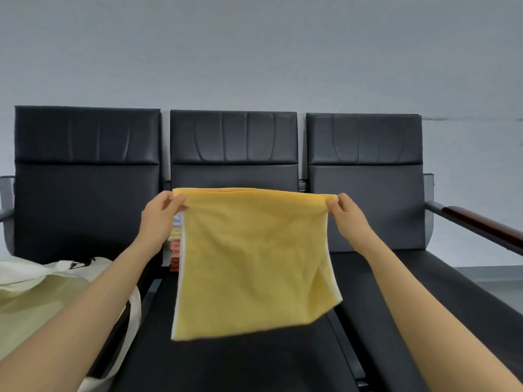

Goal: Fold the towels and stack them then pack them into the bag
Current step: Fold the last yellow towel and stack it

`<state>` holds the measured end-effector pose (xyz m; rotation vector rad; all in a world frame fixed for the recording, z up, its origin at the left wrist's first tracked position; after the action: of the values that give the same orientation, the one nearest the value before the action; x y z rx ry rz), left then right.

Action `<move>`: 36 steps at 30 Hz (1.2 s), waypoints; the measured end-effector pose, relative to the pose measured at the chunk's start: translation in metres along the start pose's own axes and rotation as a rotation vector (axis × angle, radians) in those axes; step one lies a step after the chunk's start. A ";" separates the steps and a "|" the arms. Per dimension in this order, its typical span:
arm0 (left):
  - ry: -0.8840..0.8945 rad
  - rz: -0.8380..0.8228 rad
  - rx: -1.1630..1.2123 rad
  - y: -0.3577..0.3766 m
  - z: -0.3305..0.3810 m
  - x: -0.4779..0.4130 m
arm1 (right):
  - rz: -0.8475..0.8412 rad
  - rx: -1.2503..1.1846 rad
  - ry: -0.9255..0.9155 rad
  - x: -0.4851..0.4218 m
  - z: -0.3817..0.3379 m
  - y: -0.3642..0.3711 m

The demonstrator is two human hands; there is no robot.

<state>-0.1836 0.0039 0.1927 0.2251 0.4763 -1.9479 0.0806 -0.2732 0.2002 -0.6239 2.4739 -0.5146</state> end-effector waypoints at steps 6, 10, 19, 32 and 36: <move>0.056 0.013 0.021 -0.002 0.003 0.003 | 0.038 -0.035 -0.037 0.001 -0.003 0.000; -0.064 -0.036 0.004 -0.005 -0.007 0.004 | -0.096 -0.321 0.151 0.003 -0.001 0.007; -0.031 -0.004 -0.159 -0.003 -0.006 0.005 | 0.031 -0.247 0.140 -0.002 -0.007 0.016; -0.087 -0.064 0.020 -0.008 -0.026 0.012 | -0.089 -0.468 0.158 -0.008 0.010 0.035; -0.086 -0.020 -0.188 -0.009 -0.039 0.026 | -0.120 -0.353 0.254 -0.001 0.021 0.041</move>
<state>-0.2045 0.0019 0.1498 0.0163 0.6025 -1.9104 0.0803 -0.2432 0.1649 -0.8981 2.8100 -0.2085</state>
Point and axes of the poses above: each hand's wrist, its own x-axis away from the middle knuckle, its own y-axis out of the palm, z = x × y, the point moved 3 cm from there along -x, towards the middle knuckle, and after that the axes turned 5 degrees about -y, right-handed, at the moved point
